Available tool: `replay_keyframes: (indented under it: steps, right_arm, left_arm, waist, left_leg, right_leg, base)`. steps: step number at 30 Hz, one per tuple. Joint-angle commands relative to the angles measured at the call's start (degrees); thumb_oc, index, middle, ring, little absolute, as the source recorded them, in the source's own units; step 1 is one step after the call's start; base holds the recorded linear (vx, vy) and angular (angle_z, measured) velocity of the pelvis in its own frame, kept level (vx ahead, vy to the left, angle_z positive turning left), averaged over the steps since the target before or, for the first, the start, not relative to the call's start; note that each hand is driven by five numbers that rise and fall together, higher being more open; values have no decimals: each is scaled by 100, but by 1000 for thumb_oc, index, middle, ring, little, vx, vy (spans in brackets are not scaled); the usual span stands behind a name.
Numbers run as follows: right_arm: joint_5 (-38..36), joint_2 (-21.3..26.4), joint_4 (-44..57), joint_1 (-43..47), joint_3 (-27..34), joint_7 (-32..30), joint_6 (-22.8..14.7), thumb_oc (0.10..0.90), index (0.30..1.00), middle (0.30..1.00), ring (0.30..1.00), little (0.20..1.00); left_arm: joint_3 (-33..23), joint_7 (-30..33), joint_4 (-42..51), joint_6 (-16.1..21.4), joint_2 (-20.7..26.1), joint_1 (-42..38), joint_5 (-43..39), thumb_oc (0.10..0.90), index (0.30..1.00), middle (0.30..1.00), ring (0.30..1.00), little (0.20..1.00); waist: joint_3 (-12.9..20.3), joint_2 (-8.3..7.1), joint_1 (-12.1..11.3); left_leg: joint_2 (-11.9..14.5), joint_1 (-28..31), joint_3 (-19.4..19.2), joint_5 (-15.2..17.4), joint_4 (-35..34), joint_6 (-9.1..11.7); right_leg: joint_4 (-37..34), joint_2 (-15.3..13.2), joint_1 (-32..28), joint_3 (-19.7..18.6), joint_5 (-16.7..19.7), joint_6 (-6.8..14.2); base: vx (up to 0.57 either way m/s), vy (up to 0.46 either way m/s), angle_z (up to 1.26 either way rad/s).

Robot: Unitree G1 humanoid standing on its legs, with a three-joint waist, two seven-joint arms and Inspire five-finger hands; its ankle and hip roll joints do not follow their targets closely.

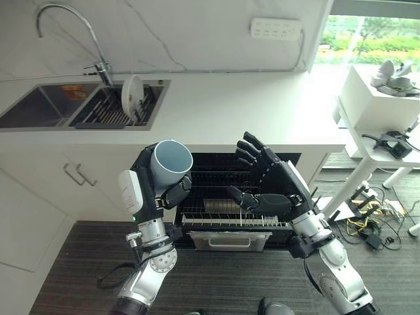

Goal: Place the dishes in the dishwasher.

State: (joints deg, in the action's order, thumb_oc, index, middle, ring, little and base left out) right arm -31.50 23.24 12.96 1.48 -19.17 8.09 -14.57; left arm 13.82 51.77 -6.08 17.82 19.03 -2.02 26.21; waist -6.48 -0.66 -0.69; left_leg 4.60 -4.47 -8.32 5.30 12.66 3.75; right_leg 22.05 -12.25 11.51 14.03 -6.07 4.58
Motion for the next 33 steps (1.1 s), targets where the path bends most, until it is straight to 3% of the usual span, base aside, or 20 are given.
replay_keyframes:
  steps: [1,13,22,33]
  right_arm:
    - [114,-126,359,580,132,-111,-399,800,900,900,900,900]
    - [-16,-157,127,896,-87,-271,-217,800,900,900,900,900]
    - [6,-165,-30,998,-177,-337,188,800,900,900,900,900]
    - [45,-105,-5,1227,-379,-177,488,800,900,900,900,900]
  left_arm:
    - [-10,175,662,543,345,-543,396,400,300,300,300,300]
    - [349,-120,658,642,459,-665,495,400,300,300,300,300]
    - [577,-306,672,684,529,-778,548,400,300,300,300,300]
    - [788,-676,885,380,662,-924,429,400,300,300,300,300]
  waist:
    - [200,-185,22]
    - [184,-195,-83]
    - [190,-188,-49]
    - [192,-193,-46]
  left_leg:
    - [-58,-203,303,667,453,-82]
    - [-87,-233,414,654,453,-97]
    - [-89,-229,423,648,453,-113]
    - [-97,-219,423,644,453,-125]
  right_leg:
    - [-486,134,-666,-224,-216,424]
    - [-486,163,-691,-257,-225,425]
    - [-486,206,-679,-349,-209,433]
    - [-486,236,-657,-419,-188,445]
  base:
    - [10,-19,26]
    - [6,-4,4]
    - [3,-4,2]
    - [0,0,0]
